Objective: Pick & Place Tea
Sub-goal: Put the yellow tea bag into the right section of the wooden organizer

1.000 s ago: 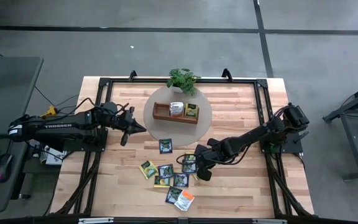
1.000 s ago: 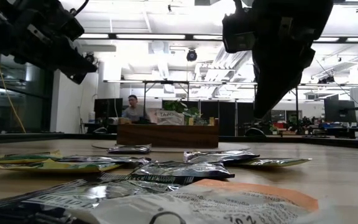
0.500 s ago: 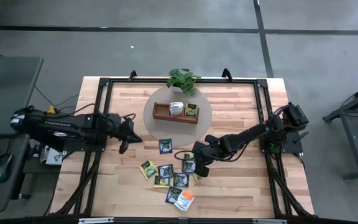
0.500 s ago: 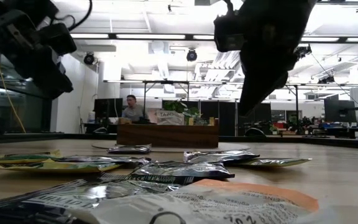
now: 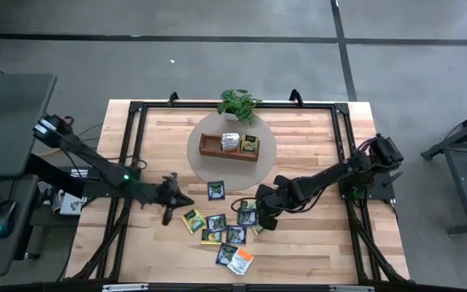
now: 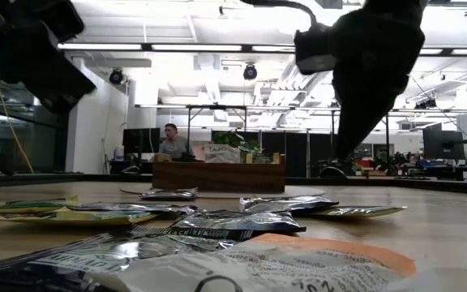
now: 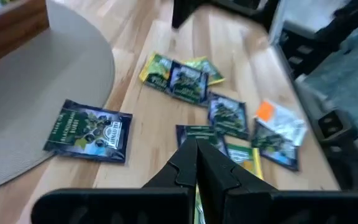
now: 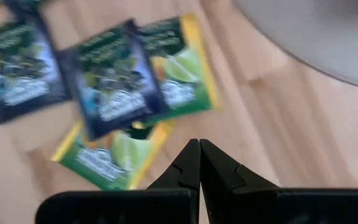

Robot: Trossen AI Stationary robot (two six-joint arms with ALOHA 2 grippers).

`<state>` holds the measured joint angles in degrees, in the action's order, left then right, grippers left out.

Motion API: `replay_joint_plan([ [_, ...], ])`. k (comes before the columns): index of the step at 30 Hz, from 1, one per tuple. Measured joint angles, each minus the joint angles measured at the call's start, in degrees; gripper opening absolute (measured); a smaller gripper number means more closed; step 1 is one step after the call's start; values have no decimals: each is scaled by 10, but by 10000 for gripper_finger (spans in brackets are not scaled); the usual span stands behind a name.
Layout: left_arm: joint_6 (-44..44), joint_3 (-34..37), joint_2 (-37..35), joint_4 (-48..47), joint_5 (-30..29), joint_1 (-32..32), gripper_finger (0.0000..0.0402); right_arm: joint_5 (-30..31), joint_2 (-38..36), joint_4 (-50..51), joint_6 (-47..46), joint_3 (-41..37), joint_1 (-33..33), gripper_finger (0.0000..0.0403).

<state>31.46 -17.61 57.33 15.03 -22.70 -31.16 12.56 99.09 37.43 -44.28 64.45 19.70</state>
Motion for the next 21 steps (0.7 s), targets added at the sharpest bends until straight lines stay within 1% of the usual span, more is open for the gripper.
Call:
replay_joint_plan([
  [4, -33, -72, 130, 19, 0, 0, 0, 52, -27, 29, -23, 0, 0, 0],
  [10, -114, -226, 301, 21, 16, 0, 0, 70, -74, 59, -56, 0, 7, 0],
  [12, -142, -272, 343, 21, 24, 0, 0, 83, -81, 79, -72, 0, 17, 0],
  [16, -183, -340, 416, 22, 25, 7, 0, 90, -81, 128, -110, 0, 42, 0],
  [19, -192, -379, 468, 29, 30, 20, 0, 109, -81, 157, -147, 0, 65, 0],
  [21, -195, -406, 499, 53, 44, 33, 0, 116, -82, 173, -170, 0, 80, 0],
])
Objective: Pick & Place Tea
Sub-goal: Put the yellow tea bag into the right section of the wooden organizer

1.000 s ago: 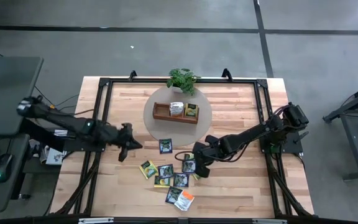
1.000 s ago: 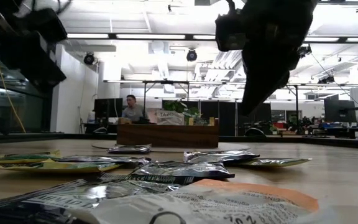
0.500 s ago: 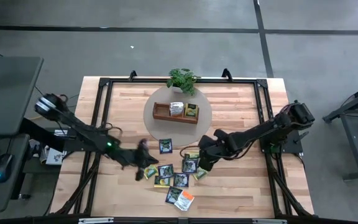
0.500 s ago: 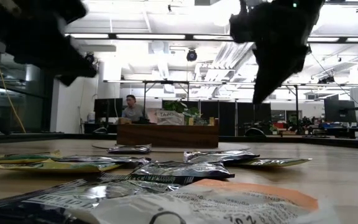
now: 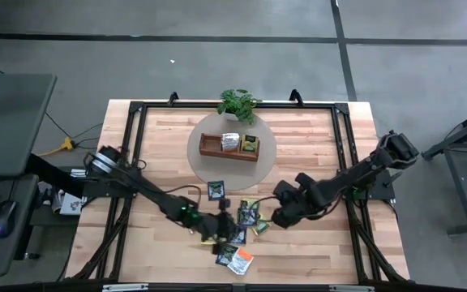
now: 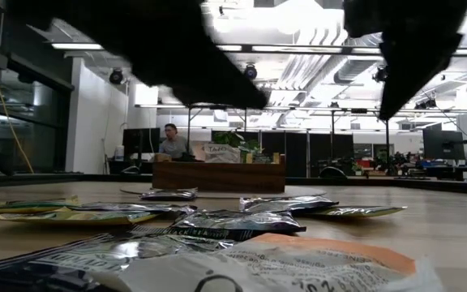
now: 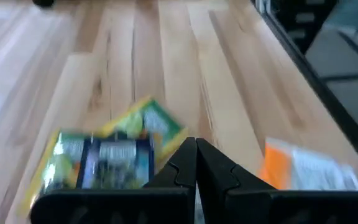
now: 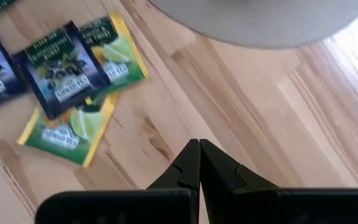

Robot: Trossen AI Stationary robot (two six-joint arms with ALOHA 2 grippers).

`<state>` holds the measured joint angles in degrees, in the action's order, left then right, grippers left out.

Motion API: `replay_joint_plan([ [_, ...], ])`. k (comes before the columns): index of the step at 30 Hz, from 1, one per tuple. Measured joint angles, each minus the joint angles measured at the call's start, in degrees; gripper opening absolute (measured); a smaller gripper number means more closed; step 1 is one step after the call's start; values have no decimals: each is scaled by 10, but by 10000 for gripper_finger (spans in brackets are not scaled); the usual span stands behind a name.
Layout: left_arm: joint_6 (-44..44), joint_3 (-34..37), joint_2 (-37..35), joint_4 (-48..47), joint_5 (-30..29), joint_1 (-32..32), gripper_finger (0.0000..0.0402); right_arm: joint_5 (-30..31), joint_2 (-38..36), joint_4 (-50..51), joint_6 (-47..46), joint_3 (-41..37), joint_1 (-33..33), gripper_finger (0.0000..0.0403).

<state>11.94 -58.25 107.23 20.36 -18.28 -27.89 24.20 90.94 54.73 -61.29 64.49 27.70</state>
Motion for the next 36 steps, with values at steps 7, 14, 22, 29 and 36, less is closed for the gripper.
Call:
replay_joint_plan([
  [7, -2, -92, 82, -16, 30, 33, 0, 11, 0, 16, -44, 0, 38, 0],
  [14, -3, -144, 130, -54, 29, 43, 0, 16, 0, 28, -60, 0, 56, 0],
  [22, -2, -180, 160, -100, 22, 50, 0, 23, 0, 26, -60, 0, 58, 0],
  [29, 3, -190, 175, -119, 29, 56, 0, 23, 0, 24, -60, 0, 58, 0],
  [36, 14, -192, 173, -163, 29, 58, 0, 23, 0, -17, -84, -2, 59, 0],
])
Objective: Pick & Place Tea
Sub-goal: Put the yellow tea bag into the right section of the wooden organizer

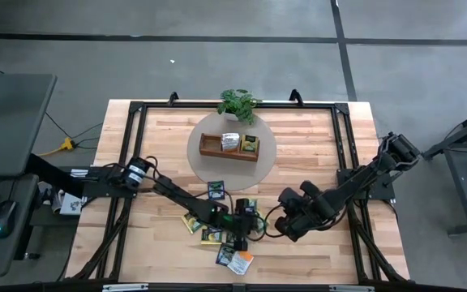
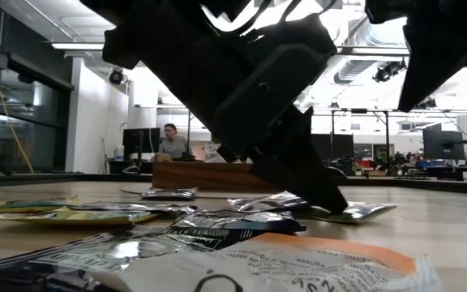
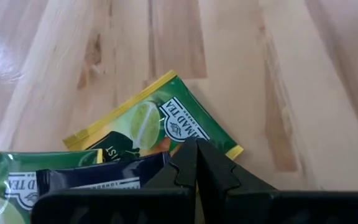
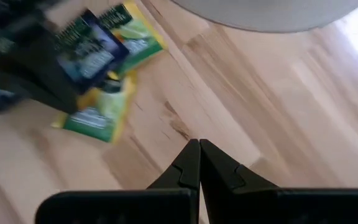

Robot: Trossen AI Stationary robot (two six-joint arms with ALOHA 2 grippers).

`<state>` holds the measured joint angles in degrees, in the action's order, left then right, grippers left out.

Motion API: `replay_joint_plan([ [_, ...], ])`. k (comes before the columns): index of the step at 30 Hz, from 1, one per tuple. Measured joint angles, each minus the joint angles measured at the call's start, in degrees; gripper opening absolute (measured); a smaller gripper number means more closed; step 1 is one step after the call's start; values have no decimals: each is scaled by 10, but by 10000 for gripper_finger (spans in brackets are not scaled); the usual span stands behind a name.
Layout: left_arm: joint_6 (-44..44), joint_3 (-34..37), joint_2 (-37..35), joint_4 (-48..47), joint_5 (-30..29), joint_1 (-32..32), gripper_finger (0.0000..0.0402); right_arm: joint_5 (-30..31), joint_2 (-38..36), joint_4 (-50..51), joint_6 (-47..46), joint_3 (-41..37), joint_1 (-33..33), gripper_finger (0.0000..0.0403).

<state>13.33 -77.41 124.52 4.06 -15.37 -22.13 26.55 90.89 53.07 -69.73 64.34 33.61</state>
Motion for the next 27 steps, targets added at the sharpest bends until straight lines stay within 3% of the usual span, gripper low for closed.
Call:
replay_joint_plan([
  [12, -52, 0, 0, -64, 17, 0, 0, -51, 0, -282, 1, -130, -27, 16],
  [16, -83, 0, 0, -89, 30, 0, 0, -75, 0, -347, 10, -162, -56, 66],
  [23, -140, 1, -1, -96, 62, 1, 0, -173, 0, -504, 17, -224, -116, 180],
  [27, -158, 1, -1, -98, 67, 0, 0, -201, 0, -549, 16, -250, -145, 222],
])
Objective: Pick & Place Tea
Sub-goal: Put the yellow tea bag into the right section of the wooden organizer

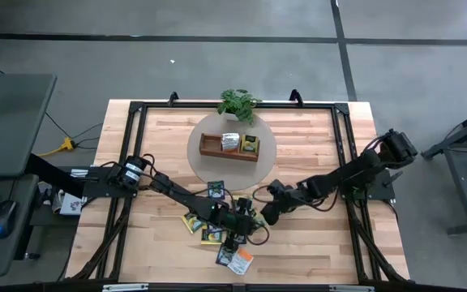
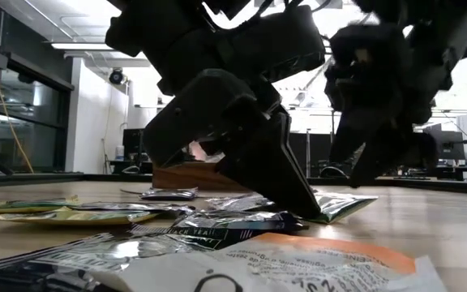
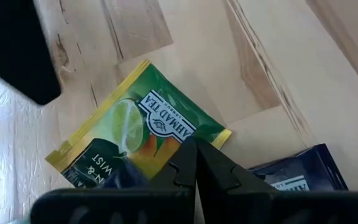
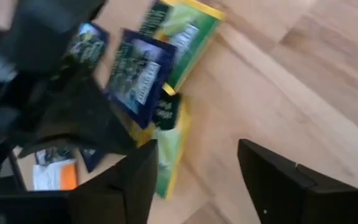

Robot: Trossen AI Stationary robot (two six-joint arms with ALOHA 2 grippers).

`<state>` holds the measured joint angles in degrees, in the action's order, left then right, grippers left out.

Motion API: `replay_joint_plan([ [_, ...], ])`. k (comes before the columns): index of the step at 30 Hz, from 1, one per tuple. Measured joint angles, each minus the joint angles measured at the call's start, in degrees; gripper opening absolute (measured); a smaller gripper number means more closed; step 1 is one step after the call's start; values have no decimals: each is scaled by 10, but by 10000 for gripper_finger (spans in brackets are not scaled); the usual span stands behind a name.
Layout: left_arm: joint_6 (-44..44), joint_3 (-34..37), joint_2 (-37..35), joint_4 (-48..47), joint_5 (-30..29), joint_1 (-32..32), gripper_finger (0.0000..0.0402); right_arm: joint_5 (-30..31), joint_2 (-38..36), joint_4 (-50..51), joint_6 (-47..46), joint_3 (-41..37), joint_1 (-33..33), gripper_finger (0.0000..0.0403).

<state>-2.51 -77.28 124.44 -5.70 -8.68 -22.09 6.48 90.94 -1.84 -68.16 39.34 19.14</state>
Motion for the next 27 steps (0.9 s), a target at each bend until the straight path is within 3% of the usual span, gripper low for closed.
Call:
replay_joint_plan([
  [16, -2, 0, 0, -2, 2, 0, 0, -68, 32, -67, 35, -9, -46, 236],
  [27, 0, 0, 0, -2, 2, 0, 0, -71, 70, -126, 53, -7, -52, 236],
])
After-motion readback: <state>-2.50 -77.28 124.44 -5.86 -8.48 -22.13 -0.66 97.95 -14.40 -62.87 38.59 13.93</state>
